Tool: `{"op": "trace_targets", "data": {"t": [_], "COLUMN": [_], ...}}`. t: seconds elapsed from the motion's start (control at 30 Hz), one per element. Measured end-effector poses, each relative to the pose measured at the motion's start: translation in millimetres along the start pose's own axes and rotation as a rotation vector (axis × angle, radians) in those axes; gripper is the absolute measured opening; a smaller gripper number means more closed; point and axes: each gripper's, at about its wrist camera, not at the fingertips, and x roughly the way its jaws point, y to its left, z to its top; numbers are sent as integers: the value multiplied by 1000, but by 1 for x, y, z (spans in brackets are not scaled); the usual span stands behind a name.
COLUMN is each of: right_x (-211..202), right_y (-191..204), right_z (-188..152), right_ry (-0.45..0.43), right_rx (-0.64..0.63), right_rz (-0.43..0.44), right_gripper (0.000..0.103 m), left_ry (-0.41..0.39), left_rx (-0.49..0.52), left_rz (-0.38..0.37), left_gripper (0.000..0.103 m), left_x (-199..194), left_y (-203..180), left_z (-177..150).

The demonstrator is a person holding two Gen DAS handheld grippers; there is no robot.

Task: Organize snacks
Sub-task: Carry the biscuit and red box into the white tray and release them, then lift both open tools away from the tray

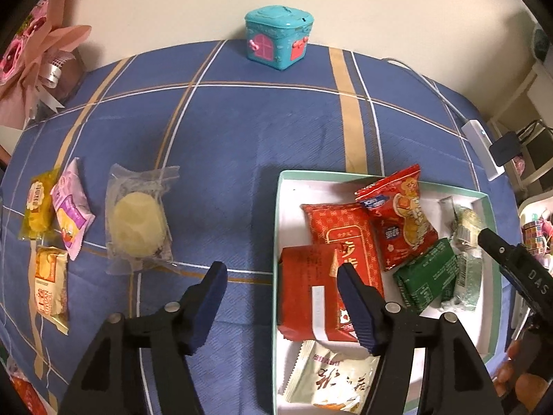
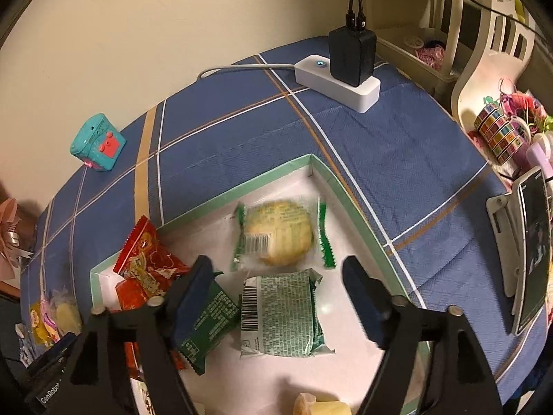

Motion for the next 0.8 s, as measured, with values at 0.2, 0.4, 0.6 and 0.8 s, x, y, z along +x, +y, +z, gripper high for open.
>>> {"op": "trace_targets", "data": {"t": [0.2,0.4,0.6,0.8], "right_x": [3,5,4,-2], "right_y": [6,13,19,28], "right_z": [-1,-2,-4,-6], "right_ry": [14,21,18,19], "right_rx": [-34,-71,-93,-117], "right_rz": [-29,-41,-43,-60], "right_gripper": [93,93,94,94], "left_ry": [-6,-30,-43,-42], "left_rx": [-14,-40,-65,-63], "left_rz": [37,79,99,116], "left_gripper": [94,103,103,103], "left_x": [3,5,5,1], "left_y": [7,14,21,25], "left_z": [0,0,1,0]}}
